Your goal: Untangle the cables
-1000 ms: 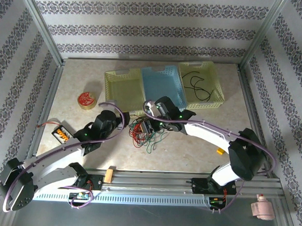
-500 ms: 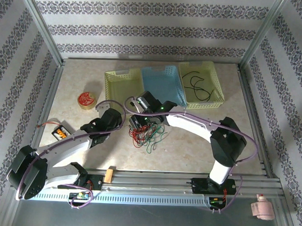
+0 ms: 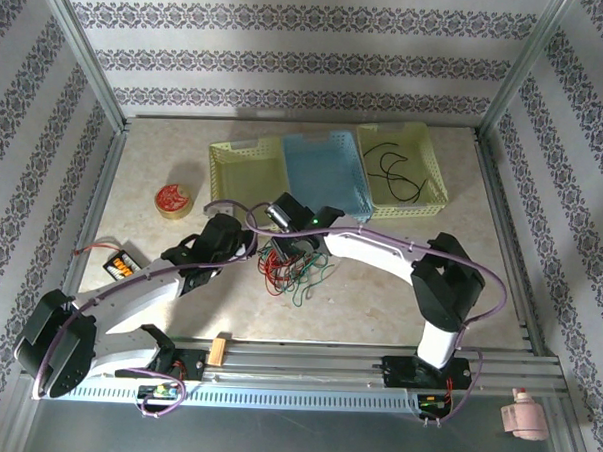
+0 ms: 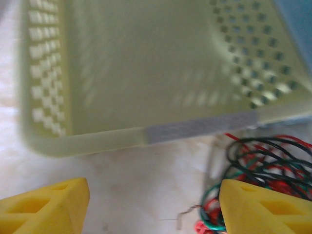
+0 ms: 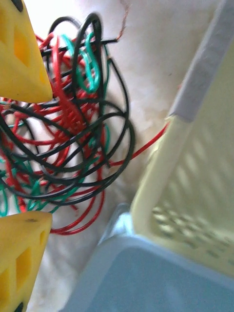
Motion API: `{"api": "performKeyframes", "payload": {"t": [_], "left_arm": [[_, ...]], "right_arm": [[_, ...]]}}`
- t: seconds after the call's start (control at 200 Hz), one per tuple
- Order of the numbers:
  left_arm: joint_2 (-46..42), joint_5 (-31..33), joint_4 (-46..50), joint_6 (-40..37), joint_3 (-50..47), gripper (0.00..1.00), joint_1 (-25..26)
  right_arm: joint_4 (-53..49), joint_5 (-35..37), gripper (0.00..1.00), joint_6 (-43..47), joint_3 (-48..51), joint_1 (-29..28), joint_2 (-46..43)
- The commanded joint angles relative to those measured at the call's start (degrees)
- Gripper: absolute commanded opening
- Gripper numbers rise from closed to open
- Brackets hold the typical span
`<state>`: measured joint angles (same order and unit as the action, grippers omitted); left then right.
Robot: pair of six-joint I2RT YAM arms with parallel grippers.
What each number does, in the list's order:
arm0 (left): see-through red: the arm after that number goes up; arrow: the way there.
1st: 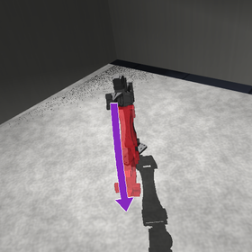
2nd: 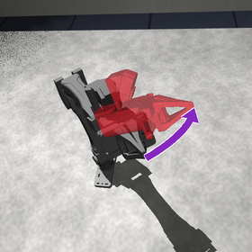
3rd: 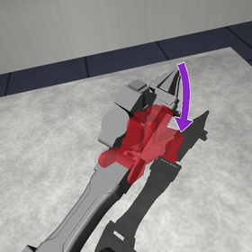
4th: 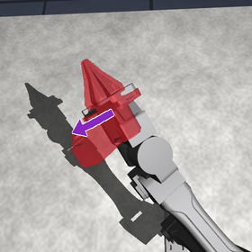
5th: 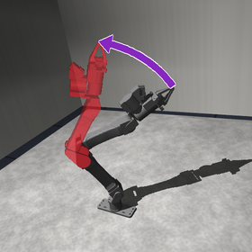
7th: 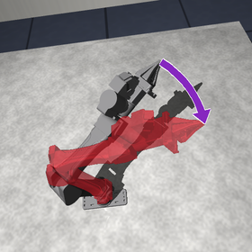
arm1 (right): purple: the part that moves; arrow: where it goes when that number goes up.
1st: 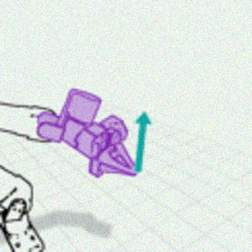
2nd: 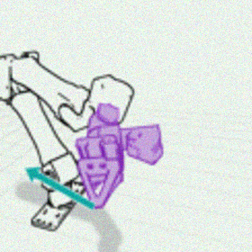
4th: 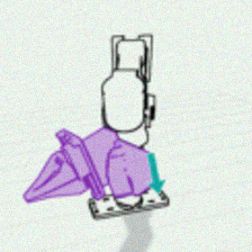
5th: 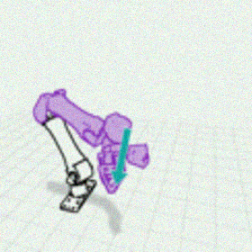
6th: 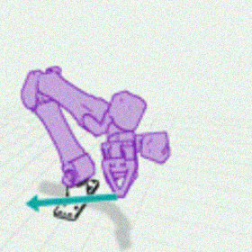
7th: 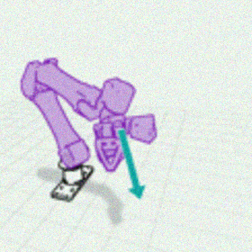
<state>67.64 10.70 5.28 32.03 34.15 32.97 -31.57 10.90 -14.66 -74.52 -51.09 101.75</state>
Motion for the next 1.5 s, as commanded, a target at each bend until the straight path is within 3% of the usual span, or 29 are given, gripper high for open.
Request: {"api": "performKeyframes", "payload": {"t": [0.0, 0.19, 0.38, 0.985, 1.19, 1.495], "left_arm": [[1.64, -11.52, -5.60, -7.76, 1.47, 0.72, -0.36], [3.60, -19.32, -5.37, -10.17, 2.61, 0.72, -0.36], [4.67, -23.71, -5.71, -10.47, 2.09, 0.71, 0.00], [10.30, -23.21, -5.34, -13.02, 2.72, 0.70, 0.70], [12.41, -22.23, -5.61, -13.41, 2.87, 0.70, 0.78], [16.15, -19.42, -5.35, -13.57, 2.74, 0.69, 0.76]], "right_arm": [[-1.54, -1.29, 0.59, -3.11, 4.33, 2.77, -4.07], [2.59, -8.69, 0.55, -5.90, 10.53, 7.77, -8.28], [4.84, -12.27, 0.52, -4.34, 11.37, 8.18, -10.47], [5.00, -17.38, 0.36, -0.99, 7.86, 5.39, -6.06], [5.38, -14.89, 0.01, -1.43, 7.84, 6.03, -6.17], [8.87, -0.31, 0.00, -0.26, 12.86, 8.34, -21.60]]}}
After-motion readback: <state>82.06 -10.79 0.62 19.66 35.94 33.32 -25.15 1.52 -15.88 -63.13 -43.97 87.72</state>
